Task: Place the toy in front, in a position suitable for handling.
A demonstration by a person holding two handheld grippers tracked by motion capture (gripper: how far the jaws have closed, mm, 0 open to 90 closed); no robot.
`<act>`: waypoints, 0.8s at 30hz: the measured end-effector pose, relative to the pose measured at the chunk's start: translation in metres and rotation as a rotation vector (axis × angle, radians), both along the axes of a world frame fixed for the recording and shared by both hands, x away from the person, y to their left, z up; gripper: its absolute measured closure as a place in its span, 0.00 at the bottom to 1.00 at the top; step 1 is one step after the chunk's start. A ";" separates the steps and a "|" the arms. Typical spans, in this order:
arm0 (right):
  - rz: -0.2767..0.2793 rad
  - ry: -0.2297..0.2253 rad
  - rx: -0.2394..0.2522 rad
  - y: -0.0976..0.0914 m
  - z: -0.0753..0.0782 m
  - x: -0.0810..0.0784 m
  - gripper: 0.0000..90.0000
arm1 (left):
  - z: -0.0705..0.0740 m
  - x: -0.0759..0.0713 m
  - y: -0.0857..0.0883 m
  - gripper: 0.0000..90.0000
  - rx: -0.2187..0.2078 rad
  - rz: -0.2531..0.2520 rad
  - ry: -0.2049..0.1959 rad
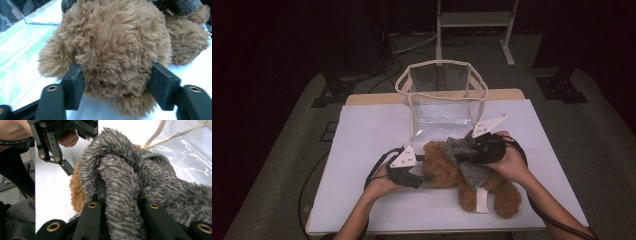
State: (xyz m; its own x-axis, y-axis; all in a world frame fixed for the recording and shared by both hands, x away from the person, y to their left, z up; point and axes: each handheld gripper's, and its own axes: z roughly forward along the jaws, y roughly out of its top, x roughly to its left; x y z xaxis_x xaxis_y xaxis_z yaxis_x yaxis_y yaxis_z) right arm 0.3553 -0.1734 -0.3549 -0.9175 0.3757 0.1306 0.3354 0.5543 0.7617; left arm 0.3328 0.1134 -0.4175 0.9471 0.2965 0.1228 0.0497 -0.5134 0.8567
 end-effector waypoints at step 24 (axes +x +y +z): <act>0.039 -0.099 -0.036 0.013 0.002 -0.025 0.84 | -0.001 0.002 0.005 0.52 -0.023 -0.006 0.020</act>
State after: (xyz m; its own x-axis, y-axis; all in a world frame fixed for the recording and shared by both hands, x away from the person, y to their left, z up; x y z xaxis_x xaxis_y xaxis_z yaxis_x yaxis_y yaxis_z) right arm 0.3305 -0.1600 -0.3528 -0.9392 0.3424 0.0255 0.2369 0.5927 0.7698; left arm 0.3344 0.1183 -0.4185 0.9511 0.2932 0.0972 0.0637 -0.4940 0.8671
